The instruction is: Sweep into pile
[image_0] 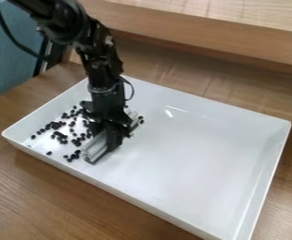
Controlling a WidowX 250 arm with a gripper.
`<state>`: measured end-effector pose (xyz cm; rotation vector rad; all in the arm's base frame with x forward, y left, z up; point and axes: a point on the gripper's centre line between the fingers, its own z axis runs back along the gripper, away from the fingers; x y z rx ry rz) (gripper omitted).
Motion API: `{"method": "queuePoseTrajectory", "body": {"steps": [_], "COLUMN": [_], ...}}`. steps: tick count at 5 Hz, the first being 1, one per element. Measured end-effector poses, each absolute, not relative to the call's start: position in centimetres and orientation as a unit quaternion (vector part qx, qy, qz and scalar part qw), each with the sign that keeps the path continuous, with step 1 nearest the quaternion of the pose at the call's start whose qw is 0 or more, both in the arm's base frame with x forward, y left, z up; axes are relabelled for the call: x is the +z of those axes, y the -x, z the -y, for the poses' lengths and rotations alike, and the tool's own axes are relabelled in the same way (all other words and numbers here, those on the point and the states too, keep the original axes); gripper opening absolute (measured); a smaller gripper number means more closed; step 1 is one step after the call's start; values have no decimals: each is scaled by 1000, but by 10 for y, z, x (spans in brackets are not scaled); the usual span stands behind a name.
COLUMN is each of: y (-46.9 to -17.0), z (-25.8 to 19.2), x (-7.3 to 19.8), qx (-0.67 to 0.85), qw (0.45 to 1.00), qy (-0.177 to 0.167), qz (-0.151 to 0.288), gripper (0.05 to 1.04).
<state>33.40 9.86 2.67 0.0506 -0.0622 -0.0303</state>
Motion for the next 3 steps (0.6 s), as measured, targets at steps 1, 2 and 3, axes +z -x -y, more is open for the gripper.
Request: {"method": "queuePoseTrajectory", "body": {"steps": [1, 2, 3], "y": [-333, -335, -344], "z": [-115, -127, -132], "x": [29, 30, 29], "qx": [-33, -88, -178], "qw": [998, 995, 983], "qy": [-31, -34, -35], "qz": [36, 31, 10], "gripper": [399, 399, 399]}}
